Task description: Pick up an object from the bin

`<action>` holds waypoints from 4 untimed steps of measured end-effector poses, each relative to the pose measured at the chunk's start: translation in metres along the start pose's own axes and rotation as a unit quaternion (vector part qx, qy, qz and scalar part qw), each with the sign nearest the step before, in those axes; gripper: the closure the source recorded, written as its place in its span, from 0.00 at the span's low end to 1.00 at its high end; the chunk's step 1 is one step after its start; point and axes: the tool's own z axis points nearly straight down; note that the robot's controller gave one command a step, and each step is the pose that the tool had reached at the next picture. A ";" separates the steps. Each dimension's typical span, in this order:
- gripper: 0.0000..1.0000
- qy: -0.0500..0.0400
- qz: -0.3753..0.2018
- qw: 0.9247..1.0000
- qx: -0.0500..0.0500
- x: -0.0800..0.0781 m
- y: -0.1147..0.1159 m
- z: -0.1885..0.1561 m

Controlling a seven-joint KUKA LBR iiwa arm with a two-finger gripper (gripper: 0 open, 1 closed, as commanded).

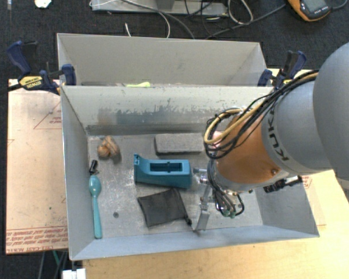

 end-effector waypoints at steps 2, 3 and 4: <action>0.00 0.000 -0.121 0.993 0.002 0.001 0.041 0.000; 0.00 0.001 -0.190 0.982 0.002 -0.008 0.084 0.000; 0.00 0.001 -0.169 0.986 0.001 -0.004 0.101 0.000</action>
Offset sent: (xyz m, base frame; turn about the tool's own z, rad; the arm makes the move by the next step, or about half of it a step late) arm 0.0107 0.0494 0.0005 -0.3126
